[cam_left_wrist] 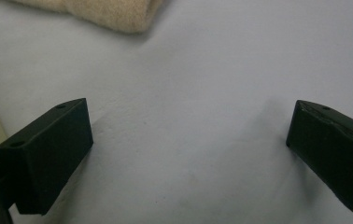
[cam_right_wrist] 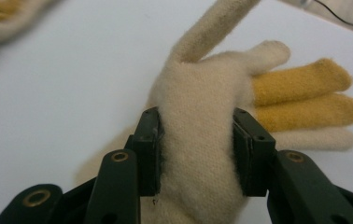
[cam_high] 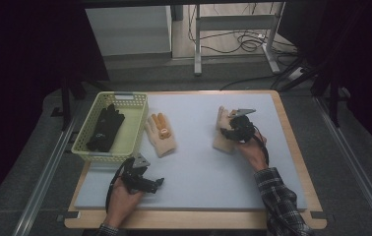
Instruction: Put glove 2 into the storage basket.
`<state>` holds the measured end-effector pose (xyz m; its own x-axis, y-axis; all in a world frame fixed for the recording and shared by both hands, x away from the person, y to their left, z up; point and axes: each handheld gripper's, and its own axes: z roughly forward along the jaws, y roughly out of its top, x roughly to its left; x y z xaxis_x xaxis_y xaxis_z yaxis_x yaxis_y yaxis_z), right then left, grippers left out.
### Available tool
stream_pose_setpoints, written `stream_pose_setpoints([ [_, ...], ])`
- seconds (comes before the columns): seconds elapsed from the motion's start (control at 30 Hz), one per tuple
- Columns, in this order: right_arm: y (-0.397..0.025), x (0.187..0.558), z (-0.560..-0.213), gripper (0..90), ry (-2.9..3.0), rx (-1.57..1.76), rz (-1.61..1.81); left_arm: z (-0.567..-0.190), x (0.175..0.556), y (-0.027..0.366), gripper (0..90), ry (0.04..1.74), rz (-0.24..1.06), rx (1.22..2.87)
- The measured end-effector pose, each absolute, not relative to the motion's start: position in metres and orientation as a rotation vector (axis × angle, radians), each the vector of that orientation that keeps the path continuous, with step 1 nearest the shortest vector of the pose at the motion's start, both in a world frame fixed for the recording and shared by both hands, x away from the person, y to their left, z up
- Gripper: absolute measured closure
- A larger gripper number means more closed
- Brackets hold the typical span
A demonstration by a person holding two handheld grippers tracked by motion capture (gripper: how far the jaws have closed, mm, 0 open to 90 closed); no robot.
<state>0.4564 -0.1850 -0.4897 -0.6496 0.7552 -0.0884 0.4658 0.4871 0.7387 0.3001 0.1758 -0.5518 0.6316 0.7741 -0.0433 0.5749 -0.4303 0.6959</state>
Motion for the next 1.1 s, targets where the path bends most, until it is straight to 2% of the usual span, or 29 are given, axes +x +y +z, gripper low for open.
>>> stream_pose_setpoints([
  [0.3, -0.164, 0.391, -0.463, 55.2, 2.436, 0.863, 1.141, -0.552, 0.300, 0.176, 0.5, 1.049, 0.371, 2.162],
  [0.53, -0.140, 0.363, -0.491, 52.5, 2.497, 0.823, 1.116, -0.552, 0.300, 0.176, 0.5, 1.045, 0.373, 2.166],
  [0.6, -0.135, 0.360, -0.505, 47.9, 2.503, 0.838, 1.093, -0.552, 0.300, 0.176, 0.5, 1.047, 0.371, 2.165],
  [0.7, -0.133, 0.361, -0.519, 32.9, 2.551, 0.874, 1.115, -0.552, 0.300, 0.176, 0.5, 1.047, 0.372, 2.164],
  [0.87, -0.144, 0.359, -0.510, 28.5, 2.534, 0.880, 1.167, -0.552, 0.300, 0.176, 0.5, 1.047, 0.371, 2.164],
  [0.93, -0.154, 0.358, -0.504, 32.1, 2.514, 0.886, 1.163, -0.552, 0.300, 0.176, 0.5, 1.047, 0.371, 2.164],
  [1.03, -0.166, 0.355, -0.503, 51.2, 2.532, 0.866, 1.095, -0.552, 0.300, 0.176, 0.5, 1.047, 0.371, 2.165],
  [1.07, -0.171, 0.352, -0.506, 60.4, 2.543, 0.855, 1.065, -0.552, 0.300, 0.176, 0.5, 1.047, 0.371, 2.165],
  [1.1, -0.171, 0.352, -0.506, 60.4, 2.543, 0.855, 1.065, -0.552, 0.300, 0.176, 0.5, 1.047, 0.371, 2.165],
])
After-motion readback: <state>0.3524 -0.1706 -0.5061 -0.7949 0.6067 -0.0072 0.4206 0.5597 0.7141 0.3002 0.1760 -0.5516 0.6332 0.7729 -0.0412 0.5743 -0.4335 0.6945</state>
